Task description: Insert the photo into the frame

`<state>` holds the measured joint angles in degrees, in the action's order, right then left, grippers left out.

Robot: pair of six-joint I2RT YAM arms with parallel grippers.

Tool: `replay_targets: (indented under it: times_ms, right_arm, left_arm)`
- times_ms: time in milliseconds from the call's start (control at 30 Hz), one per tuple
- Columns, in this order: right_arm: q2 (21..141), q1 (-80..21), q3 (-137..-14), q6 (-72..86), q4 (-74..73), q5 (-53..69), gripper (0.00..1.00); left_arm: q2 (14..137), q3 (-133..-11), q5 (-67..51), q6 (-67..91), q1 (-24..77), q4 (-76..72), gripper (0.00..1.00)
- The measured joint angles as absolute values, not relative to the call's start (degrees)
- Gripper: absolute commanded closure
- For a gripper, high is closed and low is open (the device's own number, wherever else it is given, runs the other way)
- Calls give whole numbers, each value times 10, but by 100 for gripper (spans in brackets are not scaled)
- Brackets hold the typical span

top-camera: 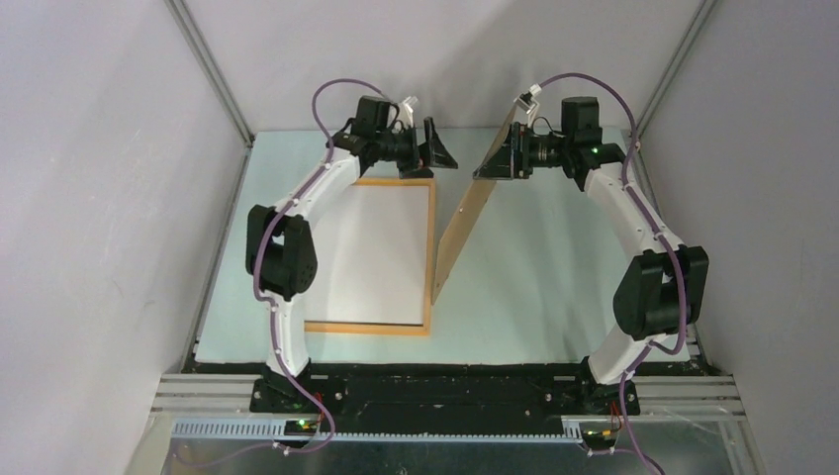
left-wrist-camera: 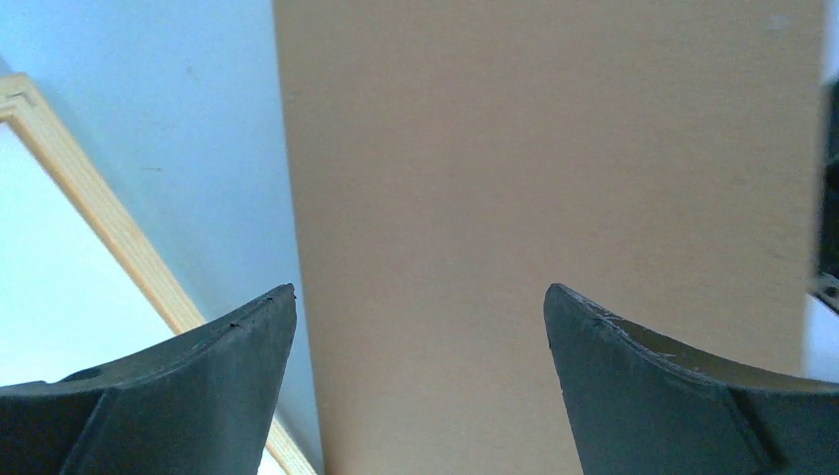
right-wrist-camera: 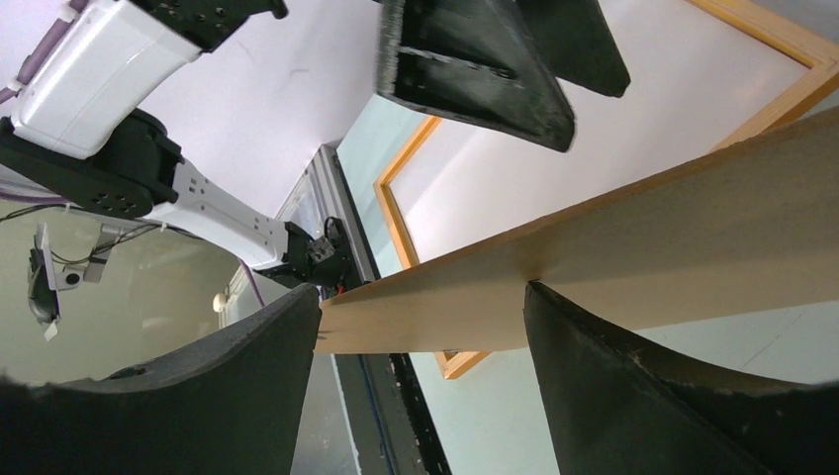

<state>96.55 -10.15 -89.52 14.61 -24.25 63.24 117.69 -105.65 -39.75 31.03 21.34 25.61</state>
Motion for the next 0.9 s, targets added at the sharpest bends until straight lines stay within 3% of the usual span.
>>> replay_targets:
  times_ms: [900]
  right_arm:
    - [992,-108,-922,175,-222,621,18]
  left_arm:
    - [1128,-1166,-478,356,225,254,0]
